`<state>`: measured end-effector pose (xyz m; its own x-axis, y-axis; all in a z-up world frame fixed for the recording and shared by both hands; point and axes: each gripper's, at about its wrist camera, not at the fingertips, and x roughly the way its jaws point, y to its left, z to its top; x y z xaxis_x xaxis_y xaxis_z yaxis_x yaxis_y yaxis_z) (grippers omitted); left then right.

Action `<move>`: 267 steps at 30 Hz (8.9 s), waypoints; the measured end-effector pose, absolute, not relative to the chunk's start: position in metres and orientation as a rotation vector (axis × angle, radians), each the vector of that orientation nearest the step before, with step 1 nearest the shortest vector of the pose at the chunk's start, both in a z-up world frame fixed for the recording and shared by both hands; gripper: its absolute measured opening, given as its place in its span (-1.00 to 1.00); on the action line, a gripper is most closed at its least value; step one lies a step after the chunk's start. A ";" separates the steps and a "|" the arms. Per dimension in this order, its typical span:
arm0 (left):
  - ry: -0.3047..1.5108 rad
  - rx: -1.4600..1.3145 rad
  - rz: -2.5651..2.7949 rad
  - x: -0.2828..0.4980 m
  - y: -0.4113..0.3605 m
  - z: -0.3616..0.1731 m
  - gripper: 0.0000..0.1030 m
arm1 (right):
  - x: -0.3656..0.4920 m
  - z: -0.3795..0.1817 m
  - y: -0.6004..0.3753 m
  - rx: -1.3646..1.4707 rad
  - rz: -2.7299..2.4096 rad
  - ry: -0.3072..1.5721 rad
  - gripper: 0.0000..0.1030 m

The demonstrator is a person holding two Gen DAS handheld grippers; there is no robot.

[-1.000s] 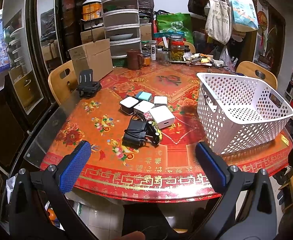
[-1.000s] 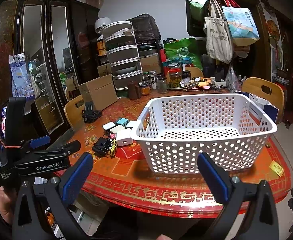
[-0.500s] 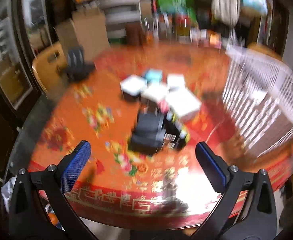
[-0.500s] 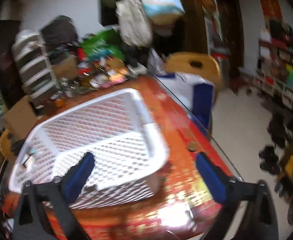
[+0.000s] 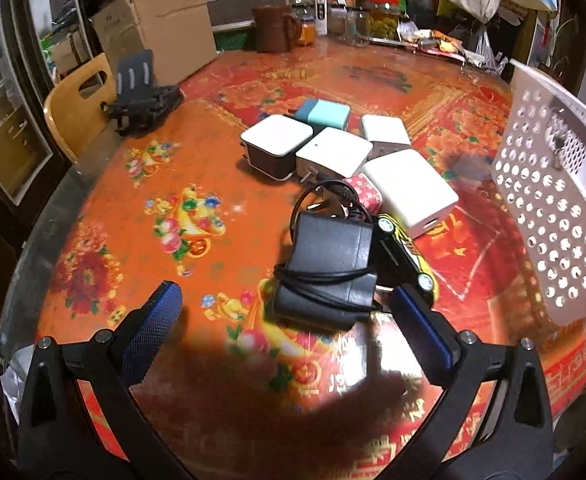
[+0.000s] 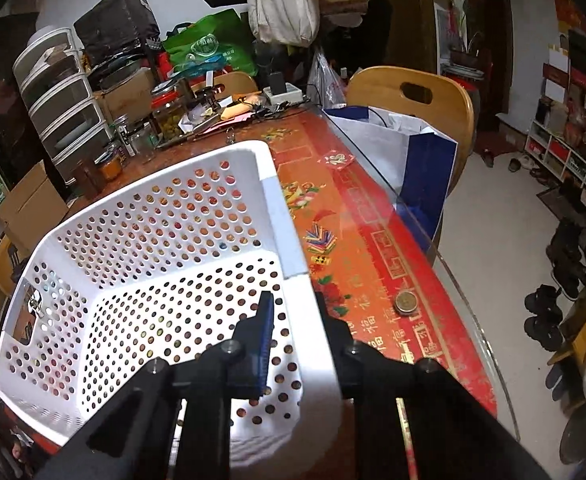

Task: Organize rigid objects
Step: 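Grasp the white basket rim with the right tool while the left tool grasps the black adapter, then carry the black adapter into the basket and open the left tool, then grasp the light blue cube charger with the left tool, then lower the blue charger into the basket and open the left tool, then grasp the white square charger with the left tool, then lower the white square charger into the basket and release it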

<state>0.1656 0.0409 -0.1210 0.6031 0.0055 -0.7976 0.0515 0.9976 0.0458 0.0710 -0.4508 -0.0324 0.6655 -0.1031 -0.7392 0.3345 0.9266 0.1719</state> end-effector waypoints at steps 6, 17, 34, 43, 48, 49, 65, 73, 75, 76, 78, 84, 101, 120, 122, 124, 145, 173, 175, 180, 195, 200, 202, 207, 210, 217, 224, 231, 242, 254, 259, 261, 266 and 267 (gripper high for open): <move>0.932 0.075 -0.052 0.185 0.036 -0.133 1.00 | 0.078 -0.038 -0.450 0.299 -0.261 0.826 -0.70; 0.927 0.066 -0.071 0.186 0.030 -0.134 0.14 | 0.078 -0.037 -0.448 0.285 -0.271 0.831 -0.72; 0.803 0.204 0.043 0.181 0.034 -0.087 0.11 | 0.080 -0.037 -0.445 0.262 -0.255 0.843 -0.72; 0.678 0.335 -0.035 0.196 -0.028 -0.012 0.11 | 0.081 -0.036 -0.445 0.269 -0.236 0.839 -0.72; 0.636 0.406 -0.110 0.200 -0.081 0.018 0.11 | 0.082 -0.038 -0.446 0.266 -0.229 0.841 -0.72; 0.634 0.419 -0.128 0.202 -0.093 0.022 0.11 | 0.082 -0.038 -0.446 0.267 -0.228 0.840 -0.72; 0.848 0.771 -0.345 0.221 -0.254 -0.029 0.12 | 0.085 -0.038 -0.445 0.276 -0.208 0.845 -0.73; 0.902 0.819 -0.416 0.227 -0.267 -0.051 0.35 | 0.085 -0.038 -0.445 0.280 -0.208 0.848 -0.73; 0.844 0.815 -0.410 0.222 -0.265 -0.043 0.73 | 0.085 -0.039 -0.445 0.281 -0.209 0.851 -0.73; 0.801 0.801 -0.406 0.217 -0.262 -0.036 0.94 | 0.085 -0.039 -0.445 0.281 -0.210 0.854 -0.73; 0.754 0.750 -0.411 0.207 -0.253 -0.023 0.99 | 0.085 -0.039 -0.445 0.281 -0.212 0.856 -0.73; 0.661 0.487 -0.391 0.193 -0.173 0.031 1.00 | 0.087 -0.039 -0.444 0.273 -0.226 0.864 -0.73; 1.096 0.250 -0.109 0.368 0.007 -0.098 0.99 | 0.090 -0.040 -0.442 0.255 -0.247 0.889 -0.73; 1.178 0.089 -0.159 0.399 0.007 -0.134 0.17 | 0.091 -0.040 -0.441 0.243 -0.256 0.897 -0.73; 1.175 0.093 -0.158 0.398 0.006 -0.134 0.16 | 0.091 -0.040 -0.441 0.243 -0.256 0.897 -0.73; 1.172 0.096 -0.156 0.397 0.005 -0.133 0.16 | 0.091 -0.040 -0.440 0.245 -0.254 0.897 -0.73; 0.883 0.216 -0.076 0.342 -0.015 -0.022 0.16 | 0.091 -0.041 -0.439 0.249 -0.229 0.888 -0.72; 0.838 0.465 -0.426 0.212 -0.216 0.028 0.16 | 0.089 -0.041 -0.440 0.255 -0.211 0.885 -0.72; 0.873 0.484 -0.438 0.213 -0.228 0.018 0.16 | 0.089 -0.041 -0.440 0.255 -0.209 0.887 -0.72; 0.935 0.524 -0.453 0.220 -0.244 -0.005 0.16 | 0.090 -0.040 -0.440 0.252 -0.205 0.893 -0.72; 0.733 0.477 -0.441 0.205 -0.213 0.031 0.91 | 0.091 -0.041 -0.439 0.236 -0.215 0.904 -0.72; 0.665 0.277 -0.327 0.202 -0.114 0.055 1.00 | 0.090 -0.040 -0.439 0.235 -0.220 0.907 -0.72; 0.700 0.215 -0.250 0.212 -0.071 0.046 1.00 | 0.090 -0.040 -0.438 0.231 -0.222 0.907 -0.72; 0.871 0.097 -0.083 0.252 0.021 -0.017 1.00 | 0.090 -0.040 -0.436 0.225 -0.223 0.908 -0.71; 0.957 0.063 -0.078 0.272 0.046 -0.056 1.00 | 0.090 -0.040 -0.437 0.227 -0.225 0.907 -0.71; 1.050 -0.040 -0.091 0.309 0.057 -0.105 0.85 | 0.091 -0.040 -0.437 0.224 -0.229 0.910 -0.71; 1.068 -0.111 -0.036 0.332 0.076 -0.121 0.68 | 0.092 -0.040 -0.435 0.208 -0.237 0.919 -0.71; 1.085 -0.094 -0.009 0.337 0.082 -0.130 0.66 | 0.092 -0.040 -0.434 0.206 -0.237 0.920 -0.71; 1.005 -0.008 0.003 0.319 0.059 -0.110 -0.16 | 0.092 -0.040 -0.433 0.201 -0.240 0.924 -0.71; 0.772 0.085 0.023 0.284 0.025 -0.005 -0.16 | 0.091 -0.040 -0.434 0.200 -0.227 0.917 -0.69; 0.729 0.160 -0.064 0.264 -0.022 0.024 -0.16 | 0.091 -0.040 -0.435 0.205 -0.218 0.913 -0.68; 0.719 0.187 -0.102 0.256 -0.044 0.031 -0.16 | 0.091 -0.040 -0.435 0.205 -0.216 0.912 -0.68; 0.709 0.245 -0.161 0.243 -0.088 0.037 -0.16 | 0.090 -0.040 -0.436 0.209 -0.206 0.911 -0.67; 0.708 0.256 -0.171 0.240 -0.096 0.037 -0.16 | 0.090 -0.040 -0.436 0.210 -0.205 0.910 -0.67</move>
<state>0.2405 -0.0961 0.0373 0.7474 -0.0680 -0.6609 0.2404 0.9550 0.1737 0.0896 -0.4359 -0.0404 0.5968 -0.0862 -0.7978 0.2633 0.9602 0.0932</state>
